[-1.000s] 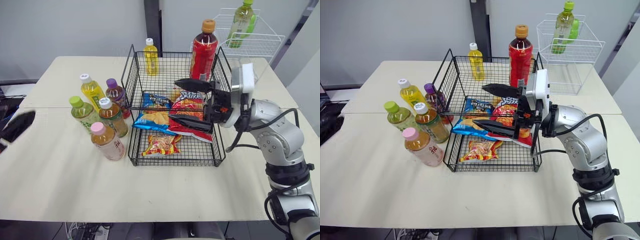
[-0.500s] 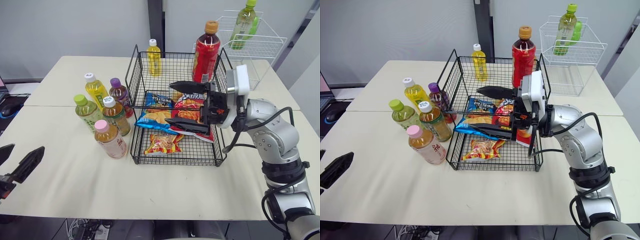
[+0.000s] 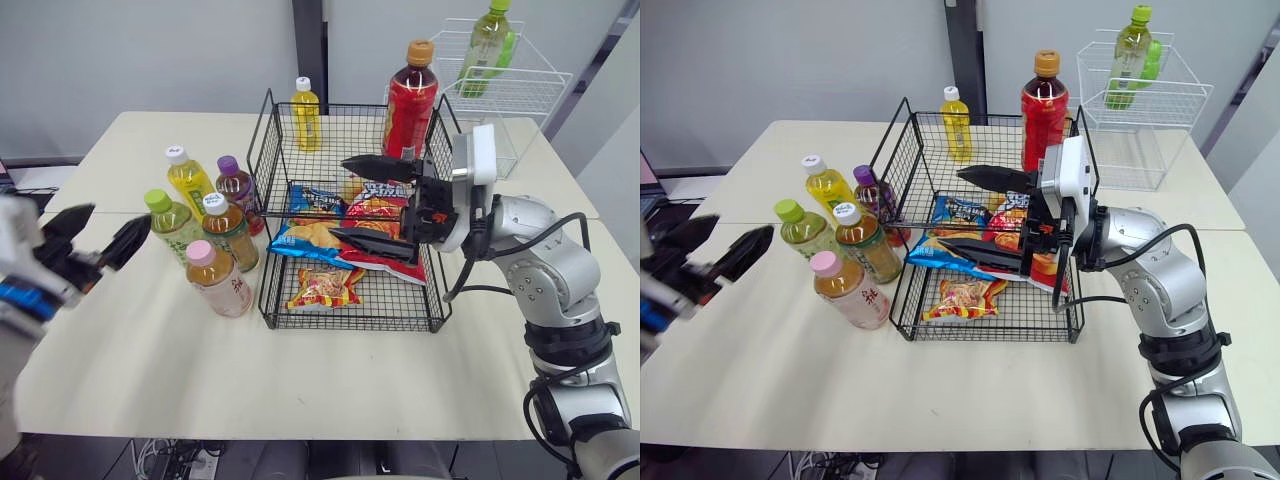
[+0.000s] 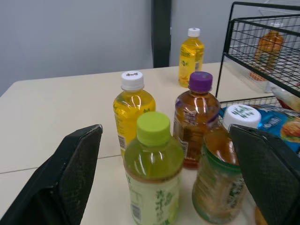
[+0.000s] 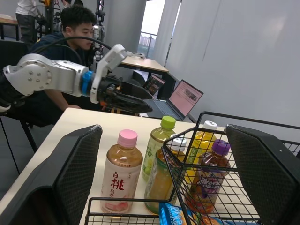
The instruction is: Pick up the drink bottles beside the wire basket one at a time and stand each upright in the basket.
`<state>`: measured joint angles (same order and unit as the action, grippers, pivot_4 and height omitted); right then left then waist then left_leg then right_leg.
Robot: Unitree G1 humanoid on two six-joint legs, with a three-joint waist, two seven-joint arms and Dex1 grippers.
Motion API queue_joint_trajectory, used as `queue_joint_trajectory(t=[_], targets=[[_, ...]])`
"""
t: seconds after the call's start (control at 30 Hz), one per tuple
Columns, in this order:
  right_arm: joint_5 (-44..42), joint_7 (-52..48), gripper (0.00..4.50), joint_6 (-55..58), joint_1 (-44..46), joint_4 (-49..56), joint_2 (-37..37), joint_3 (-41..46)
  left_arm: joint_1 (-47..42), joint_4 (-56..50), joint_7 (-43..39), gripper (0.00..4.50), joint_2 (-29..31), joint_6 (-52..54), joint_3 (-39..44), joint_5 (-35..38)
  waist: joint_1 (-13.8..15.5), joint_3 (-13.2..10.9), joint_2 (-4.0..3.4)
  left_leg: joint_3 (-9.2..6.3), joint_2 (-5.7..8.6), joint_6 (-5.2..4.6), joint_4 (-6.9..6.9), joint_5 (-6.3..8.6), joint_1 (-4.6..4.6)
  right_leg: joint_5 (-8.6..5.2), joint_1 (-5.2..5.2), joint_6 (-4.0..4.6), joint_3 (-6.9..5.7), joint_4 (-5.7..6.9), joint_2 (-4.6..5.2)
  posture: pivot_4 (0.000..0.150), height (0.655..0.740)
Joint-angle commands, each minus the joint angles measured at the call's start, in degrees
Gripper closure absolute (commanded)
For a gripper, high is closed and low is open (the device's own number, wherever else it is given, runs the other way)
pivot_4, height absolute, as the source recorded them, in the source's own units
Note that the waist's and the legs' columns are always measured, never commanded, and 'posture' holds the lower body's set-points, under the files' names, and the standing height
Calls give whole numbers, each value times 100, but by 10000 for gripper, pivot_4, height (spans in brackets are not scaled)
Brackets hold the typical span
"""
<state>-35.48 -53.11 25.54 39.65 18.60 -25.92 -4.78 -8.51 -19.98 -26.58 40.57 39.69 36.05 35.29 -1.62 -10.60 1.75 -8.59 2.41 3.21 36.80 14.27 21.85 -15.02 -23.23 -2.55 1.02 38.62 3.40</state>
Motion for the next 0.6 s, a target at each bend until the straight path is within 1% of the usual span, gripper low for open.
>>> queue_joint_trajectory(t=[0.03,0.27,0.43,0.6], targets=[[-22,125,0,-13,52,251,-9,124,-447,351,189,138,28,-408,-387,-388,-2,0,0,-1,-6,1,0,1,2,1,-2,1,-1,-2,-5,1500,7400],[-20,261,0,19,7,403,-37,145,-1189,1173,417,138,-204,-788,-1023,-843,-16,-1,-1,-2,-12,5,-3,3,2,3,-6,5,3,0,-14,1500,7400],[-31,357,0,75,-43,529,-102,189,-1360,1503,486,138,-347,-967,-1251,-1063,-14,-1,-1,-3,-13,6,-2,4,2,3,-6,5,3,-1,-14,1500,7400],[-61,442,0,140,-80,637,-140,232,-1430,1631,481,138,-380,-1047,-1311,-1113,-12,-1,-1,-6,-13,7,-2,4,4,3,-6,4,1,-1,-14,1500,7400]])
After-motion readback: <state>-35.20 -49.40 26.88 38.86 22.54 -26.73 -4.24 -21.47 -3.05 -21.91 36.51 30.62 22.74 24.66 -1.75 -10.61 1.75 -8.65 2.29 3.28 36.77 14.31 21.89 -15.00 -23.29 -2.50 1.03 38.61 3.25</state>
